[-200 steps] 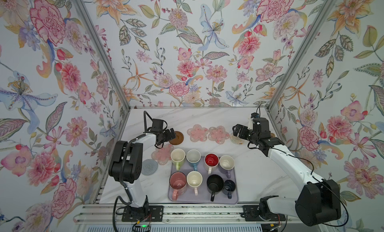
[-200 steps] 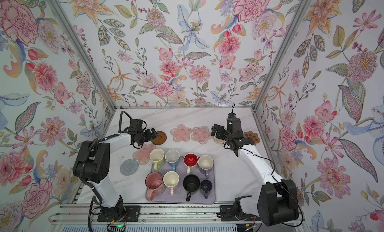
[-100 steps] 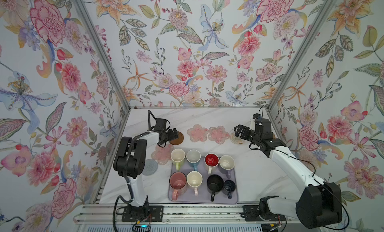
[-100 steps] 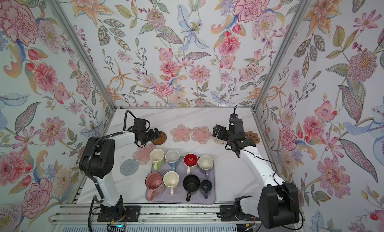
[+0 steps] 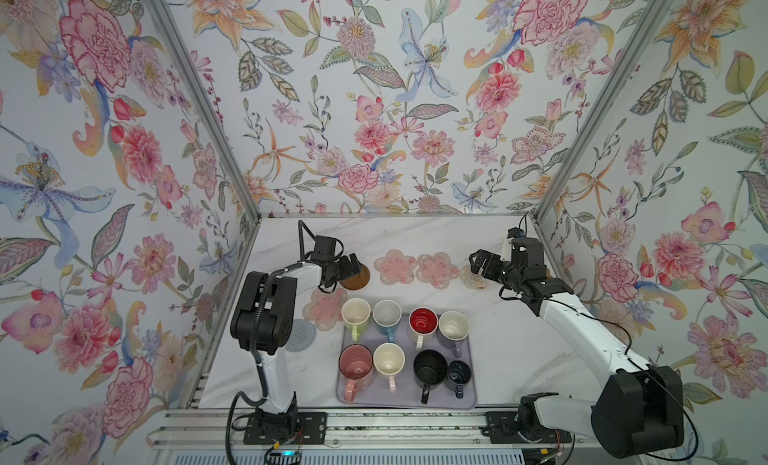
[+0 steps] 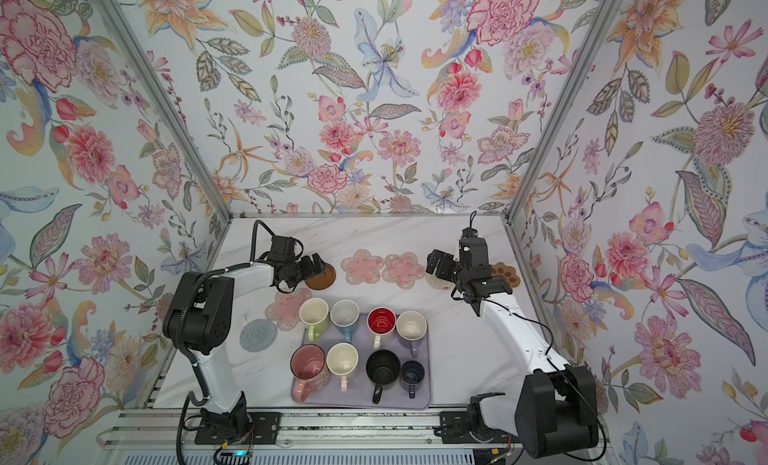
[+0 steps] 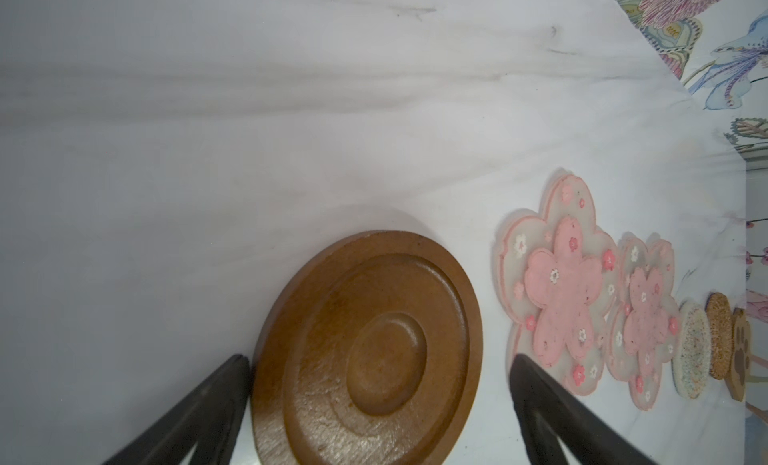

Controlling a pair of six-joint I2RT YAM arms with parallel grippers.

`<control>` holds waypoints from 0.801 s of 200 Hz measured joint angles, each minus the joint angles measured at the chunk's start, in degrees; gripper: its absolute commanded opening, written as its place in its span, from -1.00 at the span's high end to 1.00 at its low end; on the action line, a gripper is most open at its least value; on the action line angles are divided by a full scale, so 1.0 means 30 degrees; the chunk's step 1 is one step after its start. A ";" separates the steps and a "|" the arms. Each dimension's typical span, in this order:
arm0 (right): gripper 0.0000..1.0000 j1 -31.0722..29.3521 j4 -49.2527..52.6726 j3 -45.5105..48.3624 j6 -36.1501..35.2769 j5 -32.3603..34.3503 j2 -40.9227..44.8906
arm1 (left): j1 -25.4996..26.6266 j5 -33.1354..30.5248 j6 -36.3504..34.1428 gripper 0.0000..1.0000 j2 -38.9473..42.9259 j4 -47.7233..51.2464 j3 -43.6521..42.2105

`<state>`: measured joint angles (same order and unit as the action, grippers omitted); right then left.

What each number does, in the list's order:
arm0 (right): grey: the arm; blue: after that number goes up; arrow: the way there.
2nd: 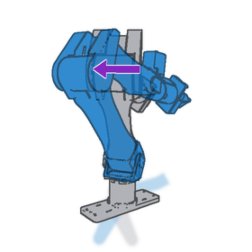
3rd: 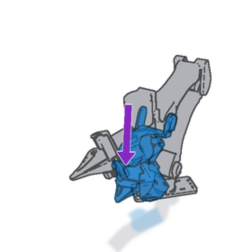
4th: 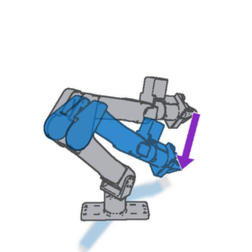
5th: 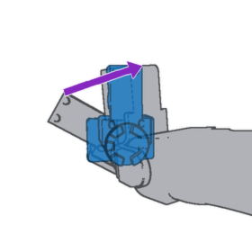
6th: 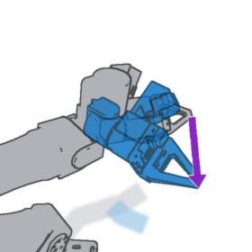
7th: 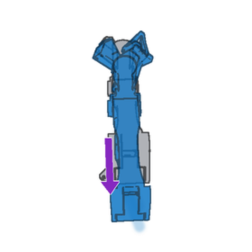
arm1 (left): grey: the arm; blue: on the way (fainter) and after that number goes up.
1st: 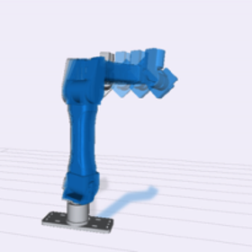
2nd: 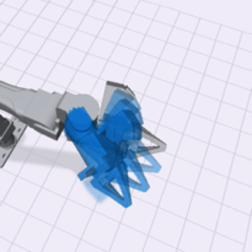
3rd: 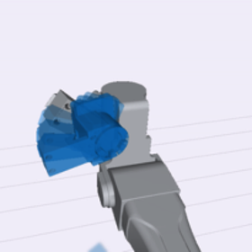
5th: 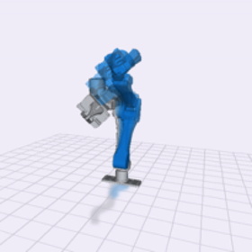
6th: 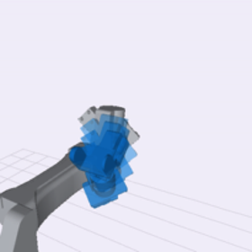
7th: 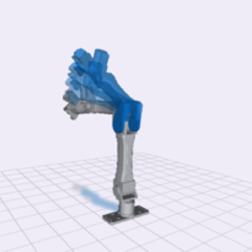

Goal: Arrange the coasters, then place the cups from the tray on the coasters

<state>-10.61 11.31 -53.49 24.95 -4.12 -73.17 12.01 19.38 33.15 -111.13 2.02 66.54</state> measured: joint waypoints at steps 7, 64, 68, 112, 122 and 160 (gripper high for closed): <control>-0.98 0.0036 0.0000 0.0007 0.0000 0.0000 0.0000 | 0.0007 0.0066 0.0109 -0.98 -0.0058 -0.0102 0.0051; -0.98 0.0124 0.0000 0.0240 0.0007 -0.0007 0.0000 | 0.0007 0.0590 0.0772 -0.98 -0.0503 -0.0423 0.0568; -0.99 0.0131 0.0000 0.0248 0.0007 -0.0007 0.0000 | 0.0007 0.0612 0.0780 -0.98 -0.0517 -0.0423 0.0590; -0.98 0.0211 -0.0007 0.0262 0.0073 -0.0007 0.0000 | 0.0036 0.0393 0.0707 -0.98 -0.0532 0.0029 0.1282; -0.98 0.0211 -0.0015 0.0262 0.0073 0.0000 0.0000 | 0.0058 0.0117 0.0634 -0.98 -0.0415 0.0197 0.1515; -0.99 0.0255 -0.0029 0.0262 0.0073 0.0000 -0.0007 | 0.0117 -0.0721 0.0379 -0.98 0.0590 0.0510 0.1727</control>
<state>-9.85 11.22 -52.71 25.17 -4.12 -73.19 12.36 17.21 34.28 -109.36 3.55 71.72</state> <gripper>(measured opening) 0.992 0.989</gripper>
